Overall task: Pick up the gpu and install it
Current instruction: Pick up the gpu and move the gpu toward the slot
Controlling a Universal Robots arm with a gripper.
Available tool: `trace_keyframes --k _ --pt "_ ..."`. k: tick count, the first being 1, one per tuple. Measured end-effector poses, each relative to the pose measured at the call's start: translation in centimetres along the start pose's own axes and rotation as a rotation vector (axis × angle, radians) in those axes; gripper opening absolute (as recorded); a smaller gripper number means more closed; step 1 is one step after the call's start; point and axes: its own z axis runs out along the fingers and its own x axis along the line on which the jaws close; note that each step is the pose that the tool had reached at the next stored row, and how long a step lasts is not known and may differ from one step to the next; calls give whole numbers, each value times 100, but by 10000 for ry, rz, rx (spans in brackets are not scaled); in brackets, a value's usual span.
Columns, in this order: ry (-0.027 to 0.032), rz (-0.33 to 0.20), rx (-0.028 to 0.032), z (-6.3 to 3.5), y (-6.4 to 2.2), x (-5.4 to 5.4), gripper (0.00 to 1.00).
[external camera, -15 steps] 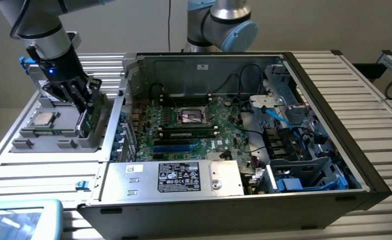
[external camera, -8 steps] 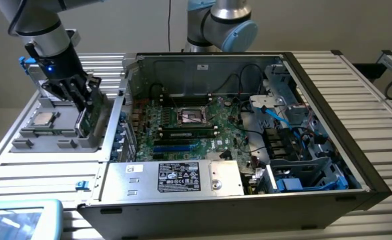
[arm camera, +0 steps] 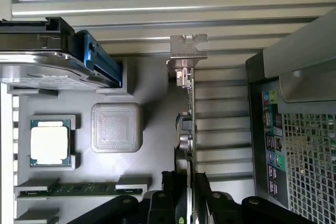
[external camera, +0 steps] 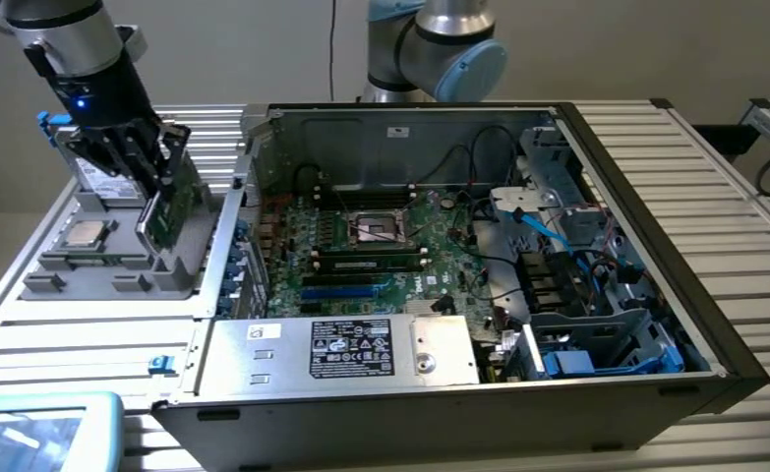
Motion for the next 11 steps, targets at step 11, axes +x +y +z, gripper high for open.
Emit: trace_keyframes --k 11 --pt "-7 0 1 -496 25 -14 27"
